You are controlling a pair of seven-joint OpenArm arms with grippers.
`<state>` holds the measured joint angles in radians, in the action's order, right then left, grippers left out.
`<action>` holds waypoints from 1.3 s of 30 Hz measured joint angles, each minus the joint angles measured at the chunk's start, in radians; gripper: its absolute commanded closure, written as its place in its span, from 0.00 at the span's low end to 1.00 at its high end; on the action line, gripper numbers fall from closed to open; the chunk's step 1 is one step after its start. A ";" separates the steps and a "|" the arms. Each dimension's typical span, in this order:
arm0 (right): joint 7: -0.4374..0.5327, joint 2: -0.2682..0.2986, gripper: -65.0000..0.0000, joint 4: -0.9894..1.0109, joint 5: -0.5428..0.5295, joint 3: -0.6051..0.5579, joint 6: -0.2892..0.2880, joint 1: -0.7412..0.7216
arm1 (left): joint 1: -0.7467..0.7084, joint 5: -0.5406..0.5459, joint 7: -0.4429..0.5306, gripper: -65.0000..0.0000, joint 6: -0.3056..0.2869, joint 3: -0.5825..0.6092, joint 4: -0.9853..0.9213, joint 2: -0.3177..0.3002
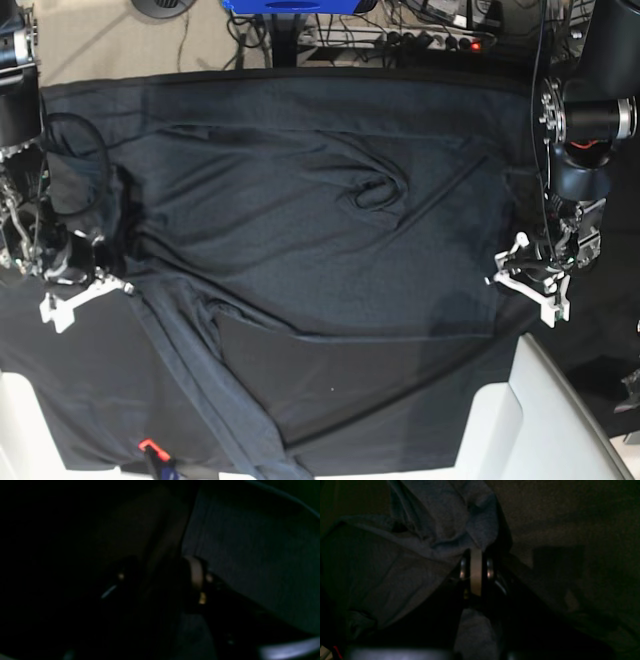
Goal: Fold the T-shirt properly
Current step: 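Move the left gripper along the shirt's side edge toward the hem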
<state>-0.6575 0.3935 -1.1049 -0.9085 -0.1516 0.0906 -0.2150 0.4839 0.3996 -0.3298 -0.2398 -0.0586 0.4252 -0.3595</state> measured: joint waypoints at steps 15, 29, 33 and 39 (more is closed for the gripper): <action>0.000 0.000 1.00 0.000 0.000 0.000 0.000 0.003 | -0.035 0.020 -0.035 1.00 -0.023 -0.003 0.042 -0.016; -0.001 -0.001 1.00 0.000 0.003 -0.001 0.000 0.003 | -0.355 -0.012 -0.372 1.00 -0.023 -0.194 0.555 -0.023; 0.000 -0.001 1.00 0.000 0.000 -0.001 0.000 0.003 | -0.399 -0.006 -0.374 1.00 -0.023 -0.200 0.602 -0.020; -0.001 -0.001 1.00 0.002 0.000 -0.001 -0.001 0.003 | -0.436 -0.008 -0.382 1.00 -0.023 -0.307 0.710 -0.008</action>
<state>-0.6582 0.3927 -1.1030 -0.9089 -0.1528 0.0898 -0.2119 0.0483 0.3916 -0.7120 -0.2623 -0.3656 1.1355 -0.3679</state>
